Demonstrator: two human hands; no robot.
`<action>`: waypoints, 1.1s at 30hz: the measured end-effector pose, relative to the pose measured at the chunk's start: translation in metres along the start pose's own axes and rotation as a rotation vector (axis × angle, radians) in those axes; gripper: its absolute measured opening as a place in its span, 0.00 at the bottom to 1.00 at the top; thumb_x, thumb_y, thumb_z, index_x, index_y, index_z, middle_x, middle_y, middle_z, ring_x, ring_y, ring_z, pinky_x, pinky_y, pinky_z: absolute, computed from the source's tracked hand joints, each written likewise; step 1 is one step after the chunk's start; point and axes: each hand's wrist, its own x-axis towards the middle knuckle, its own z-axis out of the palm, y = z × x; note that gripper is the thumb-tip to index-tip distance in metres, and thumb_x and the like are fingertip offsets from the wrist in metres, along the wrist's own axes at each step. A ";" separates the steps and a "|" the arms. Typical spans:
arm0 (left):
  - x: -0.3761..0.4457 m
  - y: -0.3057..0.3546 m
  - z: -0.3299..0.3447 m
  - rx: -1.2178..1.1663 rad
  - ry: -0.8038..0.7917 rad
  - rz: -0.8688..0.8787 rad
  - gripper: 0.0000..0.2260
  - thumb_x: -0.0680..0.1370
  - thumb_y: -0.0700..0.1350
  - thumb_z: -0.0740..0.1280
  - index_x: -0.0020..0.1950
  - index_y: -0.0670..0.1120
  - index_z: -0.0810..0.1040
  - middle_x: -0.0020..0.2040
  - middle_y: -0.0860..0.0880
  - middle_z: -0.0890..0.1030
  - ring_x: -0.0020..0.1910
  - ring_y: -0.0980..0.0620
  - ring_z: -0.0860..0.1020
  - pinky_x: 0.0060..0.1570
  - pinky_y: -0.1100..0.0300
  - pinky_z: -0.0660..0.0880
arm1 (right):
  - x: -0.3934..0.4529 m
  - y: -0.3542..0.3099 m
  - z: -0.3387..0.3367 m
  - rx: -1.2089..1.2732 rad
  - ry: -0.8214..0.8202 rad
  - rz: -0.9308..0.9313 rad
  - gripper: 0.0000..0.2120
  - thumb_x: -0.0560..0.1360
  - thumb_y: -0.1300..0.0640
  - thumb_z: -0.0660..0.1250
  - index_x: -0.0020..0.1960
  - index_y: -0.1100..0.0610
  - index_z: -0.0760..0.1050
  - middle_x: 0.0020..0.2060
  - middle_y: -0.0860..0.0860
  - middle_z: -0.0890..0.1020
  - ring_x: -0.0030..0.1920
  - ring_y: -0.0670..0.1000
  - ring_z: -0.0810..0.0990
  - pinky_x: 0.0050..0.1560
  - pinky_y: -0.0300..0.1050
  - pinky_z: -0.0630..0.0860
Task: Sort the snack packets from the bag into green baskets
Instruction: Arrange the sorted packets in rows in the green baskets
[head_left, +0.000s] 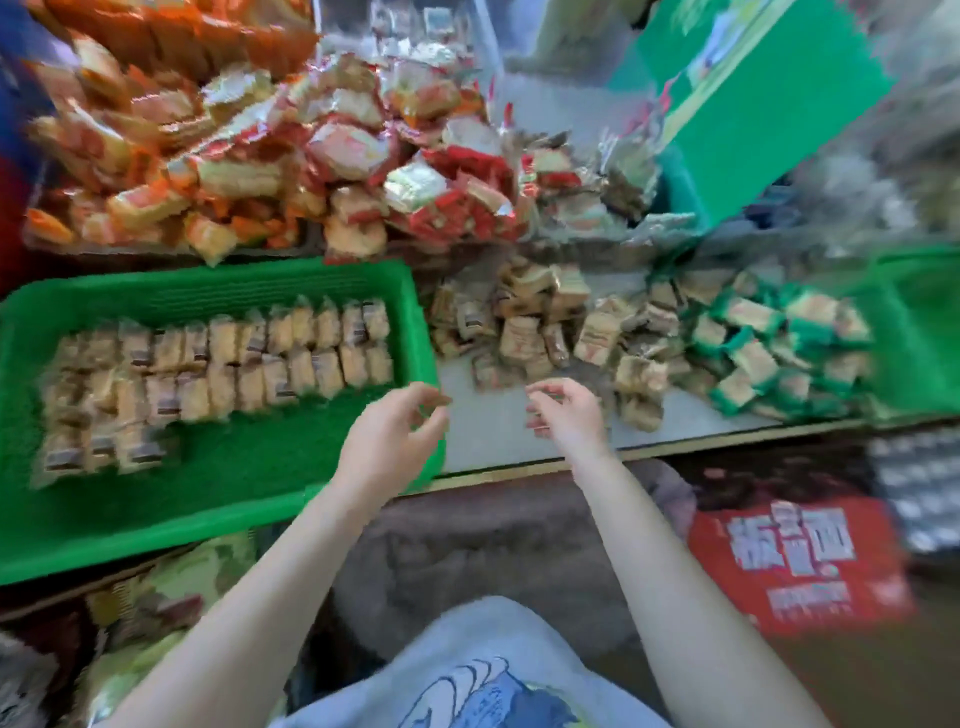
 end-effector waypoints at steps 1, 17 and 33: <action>0.008 0.013 0.018 -0.064 -0.080 -0.016 0.05 0.80 0.45 0.68 0.53 0.49 0.82 0.47 0.48 0.84 0.46 0.48 0.81 0.44 0.57 0.78 | 0.012 0.013 -0.022 -0.038 0.068 0.029 0.05 0.80 0.60 0.65 0.46 0.53 0.76 0.42 0.54 0.82 0.38 0.54 0.84 0.41 0.49 0.79; 0.054 0.029 0.119 -0.133 -0.296 -0.358 0.07 0.83 0.41 0.62 0.52 0.43 0.80 0.41 0.48 0.83 0.38 0.50 0.80 0.40 0.60 0.73 | 0.093 0.073 -0.037 -0.691 0.265 0.070 0.26 0.78 0.49 0.69 0.67 0.60 0.62 0.60 0.58 0.79 0.58 0.61 0.81 0.45 0.51 0.73; 0.071 0.050 0.163 -0.927 -0.410 -0.622 0.07 0.81 0.46 0.66 0.57 0.46 0.78 0.48 0.45 0.85 0.41 0.49 0.85 0.37 0.55 0.83 | 0.070 0.072 -0.121 -0.053 0.578 -0.168 0.10 0.77 0.50 0.71 0.53 0.56 0.80 0.47 0.53 0.80 0.46 0.51 0.76 0.43 0.45 0.71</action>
